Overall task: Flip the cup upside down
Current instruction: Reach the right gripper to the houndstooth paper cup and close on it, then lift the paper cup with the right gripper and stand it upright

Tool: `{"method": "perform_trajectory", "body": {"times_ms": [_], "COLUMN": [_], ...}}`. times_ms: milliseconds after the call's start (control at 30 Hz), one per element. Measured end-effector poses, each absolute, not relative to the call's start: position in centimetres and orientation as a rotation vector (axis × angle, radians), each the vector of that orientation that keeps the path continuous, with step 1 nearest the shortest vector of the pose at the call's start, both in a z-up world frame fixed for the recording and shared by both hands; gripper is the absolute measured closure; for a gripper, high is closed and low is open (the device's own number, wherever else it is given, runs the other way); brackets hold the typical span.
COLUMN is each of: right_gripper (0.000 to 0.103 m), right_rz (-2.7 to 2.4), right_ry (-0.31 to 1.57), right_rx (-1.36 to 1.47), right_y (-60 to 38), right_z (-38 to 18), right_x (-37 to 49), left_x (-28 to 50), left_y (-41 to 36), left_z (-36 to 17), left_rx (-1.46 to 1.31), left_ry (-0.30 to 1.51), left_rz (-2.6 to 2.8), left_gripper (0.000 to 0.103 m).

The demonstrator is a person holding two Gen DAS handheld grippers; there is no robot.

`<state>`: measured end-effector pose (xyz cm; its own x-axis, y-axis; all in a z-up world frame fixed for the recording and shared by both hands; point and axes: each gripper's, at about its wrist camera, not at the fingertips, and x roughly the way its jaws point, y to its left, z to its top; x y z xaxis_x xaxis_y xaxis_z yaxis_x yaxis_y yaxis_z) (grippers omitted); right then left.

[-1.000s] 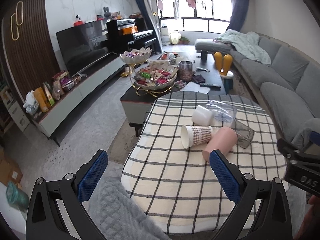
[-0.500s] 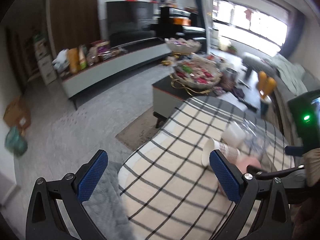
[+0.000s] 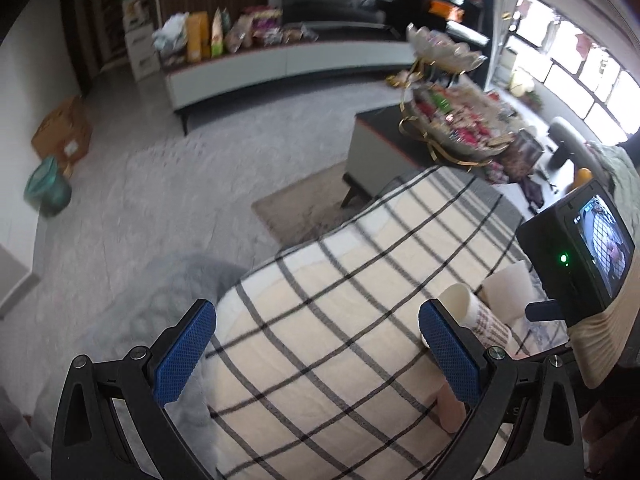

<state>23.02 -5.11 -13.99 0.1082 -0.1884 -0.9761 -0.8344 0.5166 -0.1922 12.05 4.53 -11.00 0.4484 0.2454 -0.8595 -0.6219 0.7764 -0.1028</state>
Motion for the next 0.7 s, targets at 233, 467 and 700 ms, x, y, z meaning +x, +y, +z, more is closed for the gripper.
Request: {"method": "perform_trajectory", "body": {"times_ms": [233, 467, 700], "right_gripper": [0.026, 0.036, 0.038], "right_rz": [0.669, 0.689, 0.658], "right_ry": [1.475, 1.472, 1.437], "right_rx": [-1.058, -1.035, -0.97], "right_y": [-3.5, -2.8, -3.1], "right_z": [-17.3, -18.9, -17.0], "right_x": [24.6, 26.0, 26.5], "left_x": [13.6, 14.3, 14.1], "left_y": [4.5, 4.9, 5.3], "left_z": [-13.4, -14.6, -14.4], "left_rx": [-0.45, -0.462, -0.471], "left_ry": [1.04, 1.078, 1.081], "left_rz": [0.56, 0.56, 0.543], "left_gripper": [0.0, 0.0, 0.0]}}
